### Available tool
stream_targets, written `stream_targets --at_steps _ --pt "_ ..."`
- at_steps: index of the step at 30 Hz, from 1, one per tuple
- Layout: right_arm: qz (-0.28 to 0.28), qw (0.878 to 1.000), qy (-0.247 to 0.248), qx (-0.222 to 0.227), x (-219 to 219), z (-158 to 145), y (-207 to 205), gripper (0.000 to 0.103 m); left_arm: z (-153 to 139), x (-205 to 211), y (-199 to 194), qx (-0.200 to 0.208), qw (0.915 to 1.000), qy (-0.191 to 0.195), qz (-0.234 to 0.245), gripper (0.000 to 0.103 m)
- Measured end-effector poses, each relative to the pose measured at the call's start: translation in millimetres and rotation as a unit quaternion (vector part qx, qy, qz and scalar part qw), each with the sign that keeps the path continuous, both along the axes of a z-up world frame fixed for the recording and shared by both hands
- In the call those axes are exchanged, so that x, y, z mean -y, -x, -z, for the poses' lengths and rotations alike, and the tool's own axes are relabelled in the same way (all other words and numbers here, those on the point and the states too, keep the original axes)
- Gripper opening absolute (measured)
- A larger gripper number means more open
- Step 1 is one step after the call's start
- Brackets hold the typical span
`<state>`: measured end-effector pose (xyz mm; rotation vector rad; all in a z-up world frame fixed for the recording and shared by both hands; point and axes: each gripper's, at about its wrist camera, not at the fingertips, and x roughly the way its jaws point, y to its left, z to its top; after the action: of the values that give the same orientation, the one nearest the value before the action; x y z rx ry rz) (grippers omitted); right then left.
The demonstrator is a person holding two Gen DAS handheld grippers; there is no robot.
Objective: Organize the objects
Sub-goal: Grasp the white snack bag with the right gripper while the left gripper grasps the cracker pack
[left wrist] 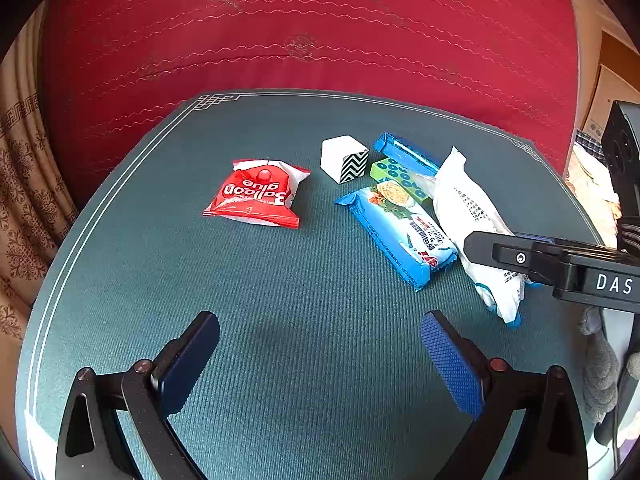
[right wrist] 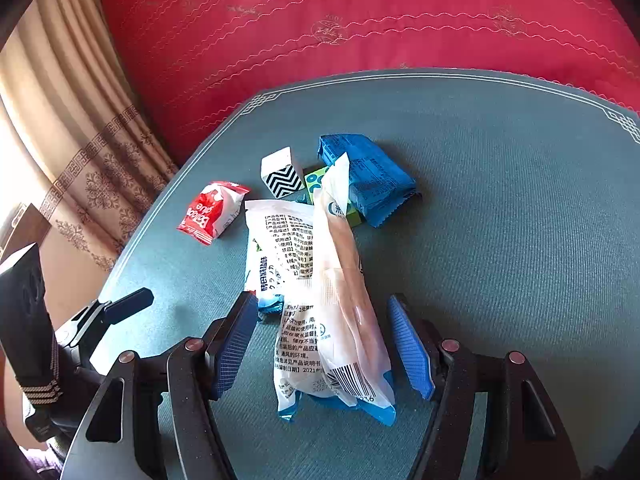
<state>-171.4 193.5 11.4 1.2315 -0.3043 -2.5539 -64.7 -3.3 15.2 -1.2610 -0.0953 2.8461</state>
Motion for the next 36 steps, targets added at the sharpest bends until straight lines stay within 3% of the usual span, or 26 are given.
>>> stream_targets --at_steps 2,4,23,29,36 --pt "0.008 1.000 -0.007 0.003 2 4 4 0.065 0 0 -1 0.001 1.0000 0.001 -0.002 0.103" --pt "0.014 1.000 -0.010 0.007 2 9 6 0.054 0 2 -1 0.002 1.0000 0.000 -0.005 0.103" --pt "0.134 0.988 -0.063 -0.035 -43 6 -75 0.050 -10 -23 22 0.015 0.9999 -0.003 -0.004 0.103" --pt "0.148 0.986 -0.061 -0.052 -44 7 -83 0.050 -16 -44 44 0.009 0.9999 0.006 -0.011 0.103" --pt "0.144 0.987 -0.055 -0.046 -40 13 -84 0.051 -5 -58 69 0.012 0.9983 0.041 -0.041 0.102"
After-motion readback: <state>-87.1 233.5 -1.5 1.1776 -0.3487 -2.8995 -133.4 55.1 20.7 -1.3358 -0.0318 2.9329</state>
